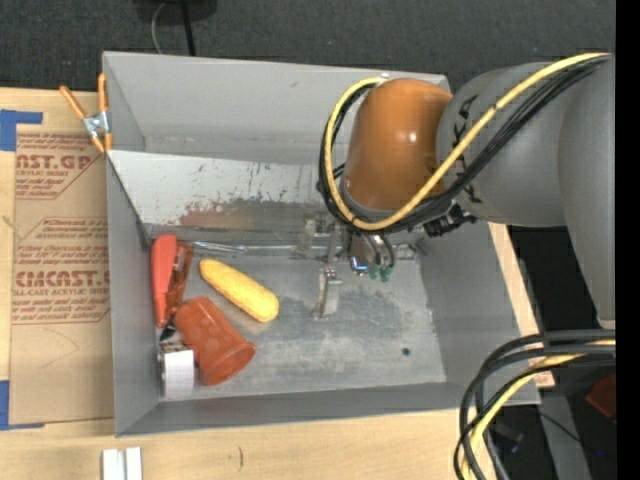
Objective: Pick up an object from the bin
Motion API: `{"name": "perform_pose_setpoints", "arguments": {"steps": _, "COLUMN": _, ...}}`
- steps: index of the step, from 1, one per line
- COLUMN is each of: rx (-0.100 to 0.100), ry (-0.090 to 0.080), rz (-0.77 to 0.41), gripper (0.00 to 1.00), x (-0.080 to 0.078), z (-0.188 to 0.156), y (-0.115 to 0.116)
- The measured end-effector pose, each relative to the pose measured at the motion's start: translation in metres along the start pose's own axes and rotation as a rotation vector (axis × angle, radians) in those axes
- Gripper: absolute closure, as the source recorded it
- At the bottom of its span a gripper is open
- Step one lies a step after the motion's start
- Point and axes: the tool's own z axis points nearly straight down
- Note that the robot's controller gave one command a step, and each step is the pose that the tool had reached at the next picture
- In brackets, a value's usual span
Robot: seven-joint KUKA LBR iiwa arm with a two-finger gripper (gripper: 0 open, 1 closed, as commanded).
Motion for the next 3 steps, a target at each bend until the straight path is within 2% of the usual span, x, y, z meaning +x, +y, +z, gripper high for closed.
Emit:
{"name": "perform_pose_setpoints", "arguments": {"steps": 1, "rx": 0.000, "ry": -0.007, "rz": 0.001, "gripper": 0.00, "x": -0.002, "z": -0.005, "y": 0.000}}
{"name": "perform_pose_setpoints", "arguments": {"steps": 2, "rx": -0.001, "ry": -0.014, "rz": 0.003, "gripper": 0.00, "x": -0.005, "z": 0.037, "y": 0.024}}
{"name": "perform_pose_setpoints", "arguments": {"steps": 3, "rx": 0.000, "ry": -0.004, "rz": -0.054, "gripper": 0.00, "x": -0.009, "z": 0.070, "y": 0.069}}
